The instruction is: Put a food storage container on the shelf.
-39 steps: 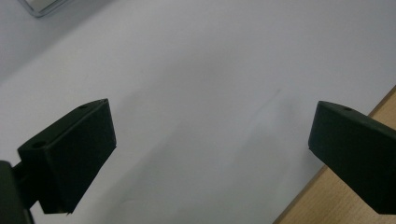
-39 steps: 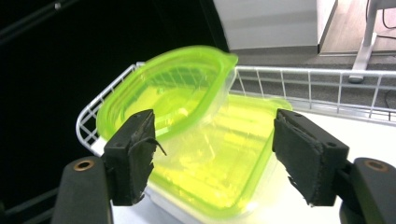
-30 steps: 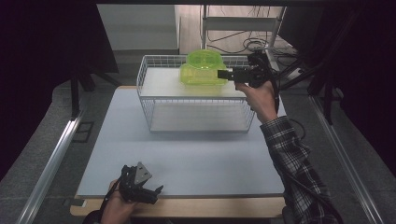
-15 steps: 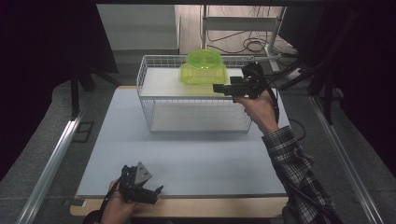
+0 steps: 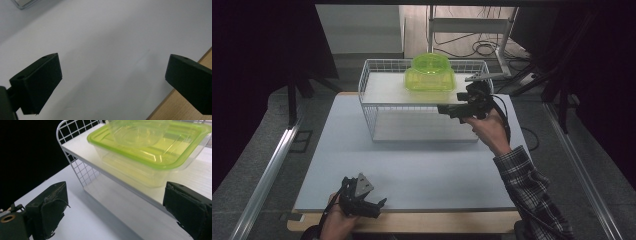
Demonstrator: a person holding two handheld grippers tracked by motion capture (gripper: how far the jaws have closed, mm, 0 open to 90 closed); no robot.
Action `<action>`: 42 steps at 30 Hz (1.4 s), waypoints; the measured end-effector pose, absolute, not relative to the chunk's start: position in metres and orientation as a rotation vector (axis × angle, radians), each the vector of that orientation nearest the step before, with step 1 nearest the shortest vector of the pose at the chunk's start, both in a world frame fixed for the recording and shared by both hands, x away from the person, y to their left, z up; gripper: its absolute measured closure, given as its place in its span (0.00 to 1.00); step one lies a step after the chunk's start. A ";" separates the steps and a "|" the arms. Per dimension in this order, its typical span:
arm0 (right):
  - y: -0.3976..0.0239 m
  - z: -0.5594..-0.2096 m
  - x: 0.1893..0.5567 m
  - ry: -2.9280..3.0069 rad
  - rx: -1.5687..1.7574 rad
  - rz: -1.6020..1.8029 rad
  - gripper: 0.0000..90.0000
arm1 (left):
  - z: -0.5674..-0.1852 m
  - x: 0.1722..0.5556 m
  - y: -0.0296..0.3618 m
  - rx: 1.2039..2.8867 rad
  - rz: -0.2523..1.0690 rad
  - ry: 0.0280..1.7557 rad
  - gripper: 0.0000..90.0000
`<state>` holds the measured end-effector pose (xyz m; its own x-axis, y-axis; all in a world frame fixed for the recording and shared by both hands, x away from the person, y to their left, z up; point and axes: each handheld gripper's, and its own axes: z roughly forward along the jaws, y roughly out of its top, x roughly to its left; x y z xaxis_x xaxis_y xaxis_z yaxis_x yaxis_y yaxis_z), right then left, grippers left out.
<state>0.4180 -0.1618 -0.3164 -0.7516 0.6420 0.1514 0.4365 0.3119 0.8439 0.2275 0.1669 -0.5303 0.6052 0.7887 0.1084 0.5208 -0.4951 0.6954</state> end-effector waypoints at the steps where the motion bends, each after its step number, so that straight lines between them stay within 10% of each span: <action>1: -0.162 -0.318 0.416 2.369 0.983 1.410 0.06 | -0.530 0.227 0.167 2.205 0.555 1.030 0.00; 42: -0.178 -0.399 0.370 2.429 0.913 1.239 0.02 | -0.528 0.228 0.175 2.109 0.500 1.061 0.00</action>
<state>0.3696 -0.1781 -0.3995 -0.7665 0.6405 0.0465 0.4137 0.4370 0.7987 0.2276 0.1749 -0.5279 0.5872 0.8091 0.0233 0.5332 -0.4083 0.7410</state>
